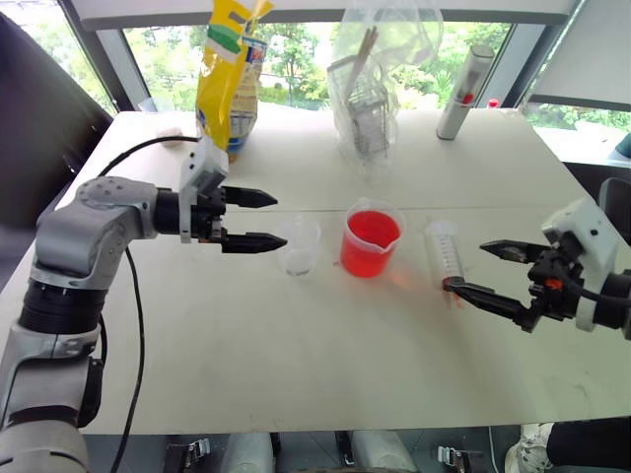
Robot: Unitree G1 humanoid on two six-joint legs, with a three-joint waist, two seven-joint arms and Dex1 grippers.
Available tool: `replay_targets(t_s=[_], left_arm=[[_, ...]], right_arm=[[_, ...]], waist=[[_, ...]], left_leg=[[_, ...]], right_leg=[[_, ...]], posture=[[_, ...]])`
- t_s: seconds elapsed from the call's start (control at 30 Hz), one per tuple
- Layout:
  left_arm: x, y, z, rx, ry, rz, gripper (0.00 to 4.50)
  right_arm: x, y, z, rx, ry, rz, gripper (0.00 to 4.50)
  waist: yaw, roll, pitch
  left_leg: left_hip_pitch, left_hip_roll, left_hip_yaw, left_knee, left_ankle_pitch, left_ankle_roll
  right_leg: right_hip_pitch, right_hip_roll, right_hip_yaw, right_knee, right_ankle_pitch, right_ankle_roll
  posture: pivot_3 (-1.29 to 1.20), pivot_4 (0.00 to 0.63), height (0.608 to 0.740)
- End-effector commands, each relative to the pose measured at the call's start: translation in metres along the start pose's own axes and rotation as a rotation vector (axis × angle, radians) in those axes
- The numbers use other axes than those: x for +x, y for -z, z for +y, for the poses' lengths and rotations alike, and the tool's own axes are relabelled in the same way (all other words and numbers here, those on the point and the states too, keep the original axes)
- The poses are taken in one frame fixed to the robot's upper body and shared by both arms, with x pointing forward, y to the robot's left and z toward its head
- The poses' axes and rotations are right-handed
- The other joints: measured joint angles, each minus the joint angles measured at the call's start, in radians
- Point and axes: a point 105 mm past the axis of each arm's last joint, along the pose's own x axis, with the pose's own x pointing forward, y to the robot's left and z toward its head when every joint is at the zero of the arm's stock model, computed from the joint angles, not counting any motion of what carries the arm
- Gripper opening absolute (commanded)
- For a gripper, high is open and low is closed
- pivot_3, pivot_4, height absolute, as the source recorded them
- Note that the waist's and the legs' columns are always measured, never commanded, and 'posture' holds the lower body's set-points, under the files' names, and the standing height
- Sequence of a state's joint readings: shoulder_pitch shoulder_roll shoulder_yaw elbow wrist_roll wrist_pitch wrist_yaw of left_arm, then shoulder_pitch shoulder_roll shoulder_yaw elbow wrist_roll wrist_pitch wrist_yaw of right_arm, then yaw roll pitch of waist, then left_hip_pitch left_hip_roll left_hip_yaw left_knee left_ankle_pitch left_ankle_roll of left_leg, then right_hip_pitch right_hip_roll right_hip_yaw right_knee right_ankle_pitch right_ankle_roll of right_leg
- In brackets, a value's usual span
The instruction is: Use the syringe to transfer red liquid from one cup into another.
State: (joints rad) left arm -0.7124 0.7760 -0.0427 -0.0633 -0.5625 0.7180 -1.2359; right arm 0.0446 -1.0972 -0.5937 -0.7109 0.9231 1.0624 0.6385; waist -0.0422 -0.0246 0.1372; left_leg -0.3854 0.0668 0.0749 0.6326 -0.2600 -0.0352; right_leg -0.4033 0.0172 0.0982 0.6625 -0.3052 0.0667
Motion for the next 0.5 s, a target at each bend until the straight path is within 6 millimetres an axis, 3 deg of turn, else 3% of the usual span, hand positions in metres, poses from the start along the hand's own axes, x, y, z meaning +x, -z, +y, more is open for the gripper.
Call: replay_targets(t_s=[0.03,0.5], left_arm=[[-0.0039,-0.0118,-0.0006,0.048,-0.017,-0.032,4.5],[-0.0033,-0.0161,-0.0026,0.043,-0.011,-0.066,4.5]], right_arm=[[-0.0035,-0.0048,-0.002,-0.023,0.018,-0.017,4.47],[-0.0039,0.0009,-0.003,-0.013,0.019,0.0,4.47]], waist=[[0.0,0.0,0.0],[0.0,0.0,0.0]], left_leg=[[0.0,0.0,0.0,0.0,0.0,0.0],[0.0,0.0,0.0,0.0,0.0,0.0]], right_leg=[[0.0,0.0,0.0,0.0,0.0,0.0],[0.0,0.0,0.0,0.0,0.0,0.0]], posture=[[0.0,0.15,0.739],[0.0,0.15,0.739]])
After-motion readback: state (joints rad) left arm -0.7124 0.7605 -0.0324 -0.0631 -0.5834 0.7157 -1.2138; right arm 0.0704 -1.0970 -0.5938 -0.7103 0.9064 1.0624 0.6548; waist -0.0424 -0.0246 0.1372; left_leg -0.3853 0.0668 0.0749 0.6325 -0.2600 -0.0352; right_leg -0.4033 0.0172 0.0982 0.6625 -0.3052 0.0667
